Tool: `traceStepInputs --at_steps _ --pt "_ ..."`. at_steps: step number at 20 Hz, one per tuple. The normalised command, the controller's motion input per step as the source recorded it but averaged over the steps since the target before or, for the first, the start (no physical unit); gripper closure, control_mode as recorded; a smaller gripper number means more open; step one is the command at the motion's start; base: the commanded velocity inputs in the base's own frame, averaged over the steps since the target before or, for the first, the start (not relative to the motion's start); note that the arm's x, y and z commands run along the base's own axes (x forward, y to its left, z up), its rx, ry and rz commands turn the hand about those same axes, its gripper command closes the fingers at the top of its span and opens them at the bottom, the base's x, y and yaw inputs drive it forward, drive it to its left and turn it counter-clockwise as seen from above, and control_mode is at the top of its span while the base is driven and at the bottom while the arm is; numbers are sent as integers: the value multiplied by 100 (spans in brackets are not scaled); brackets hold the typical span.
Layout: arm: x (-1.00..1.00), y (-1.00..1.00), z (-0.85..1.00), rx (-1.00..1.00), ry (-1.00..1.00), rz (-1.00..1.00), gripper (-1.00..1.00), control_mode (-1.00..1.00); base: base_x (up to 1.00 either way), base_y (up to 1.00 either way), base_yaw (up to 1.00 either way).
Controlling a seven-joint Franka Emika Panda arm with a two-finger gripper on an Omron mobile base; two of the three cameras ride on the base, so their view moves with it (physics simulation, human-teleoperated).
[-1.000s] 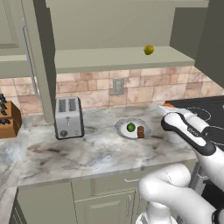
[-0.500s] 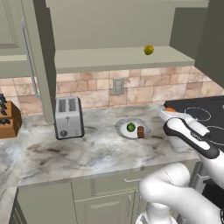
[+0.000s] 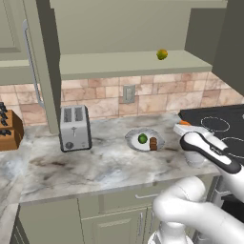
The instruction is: Pick the avocado and bread from the counter and place them on the plate. Then pick the jam from the cabinet and place it next to the plate. Lastly close the cabinet door.
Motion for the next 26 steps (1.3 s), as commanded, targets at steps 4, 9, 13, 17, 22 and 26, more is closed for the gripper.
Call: traceStepInputs --at_steps 4,9,13,17,22,26 --pt "39 0 -29 0 -6 0 100 -100 0 0 0" --pt "32 0 -35 -4 -8 0 100 -100 0 0 0" --pt "17 0 -44 -8 -7 0 100 -100 0 0 0" --pt "14 -2 -34 -6 -5 0 100 -100 0 0 0" --pt "14 -24 -16 -1 -4 0 100 -100 0 0 0" --pt "9 -24 -13 0 0 0 100 -100 0 0 0"
